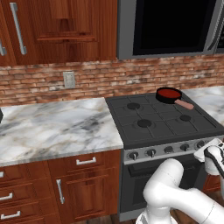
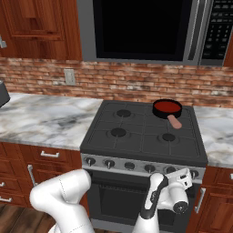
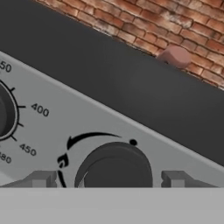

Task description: Wait until the marinara sauce is simmered to a deep red color and then turn off the stove.

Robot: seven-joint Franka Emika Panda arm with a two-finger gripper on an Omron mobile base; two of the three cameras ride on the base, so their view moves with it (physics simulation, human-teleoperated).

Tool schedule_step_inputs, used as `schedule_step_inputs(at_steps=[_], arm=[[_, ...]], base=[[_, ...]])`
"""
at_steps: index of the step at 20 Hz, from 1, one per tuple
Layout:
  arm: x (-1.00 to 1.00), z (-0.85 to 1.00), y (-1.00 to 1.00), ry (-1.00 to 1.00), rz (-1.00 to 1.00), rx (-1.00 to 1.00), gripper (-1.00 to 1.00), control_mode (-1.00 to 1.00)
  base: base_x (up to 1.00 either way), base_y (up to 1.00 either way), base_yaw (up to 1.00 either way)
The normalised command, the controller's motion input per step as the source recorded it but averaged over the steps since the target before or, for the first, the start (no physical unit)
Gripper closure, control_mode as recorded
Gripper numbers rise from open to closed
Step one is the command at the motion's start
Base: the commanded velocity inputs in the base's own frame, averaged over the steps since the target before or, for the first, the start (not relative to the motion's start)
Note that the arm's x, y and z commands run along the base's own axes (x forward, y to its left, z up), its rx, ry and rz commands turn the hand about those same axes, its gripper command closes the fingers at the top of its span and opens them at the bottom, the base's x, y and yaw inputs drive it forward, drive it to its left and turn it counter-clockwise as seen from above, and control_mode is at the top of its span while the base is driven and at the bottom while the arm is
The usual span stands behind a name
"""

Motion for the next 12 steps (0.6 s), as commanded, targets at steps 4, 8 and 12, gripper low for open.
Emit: schedule_step_inputs(at_steps=[4, 8, 12], arm=[[0.00, -0.28, 0.00, 0.00, 0.00, 0.00, -1.00, -1.00], [0.00, -0.28, 0.00, 0.00, 0.00, 0.00, -1.00, -1.00], [0.00, -0.28, 0.00, 0.00, 0.00, 0.00, -1.00, -1.00]], base=[[0.00, 0.00, 0.00], [0.00, 0.00, 0.00], [0.00, 0.00, 0.00]])
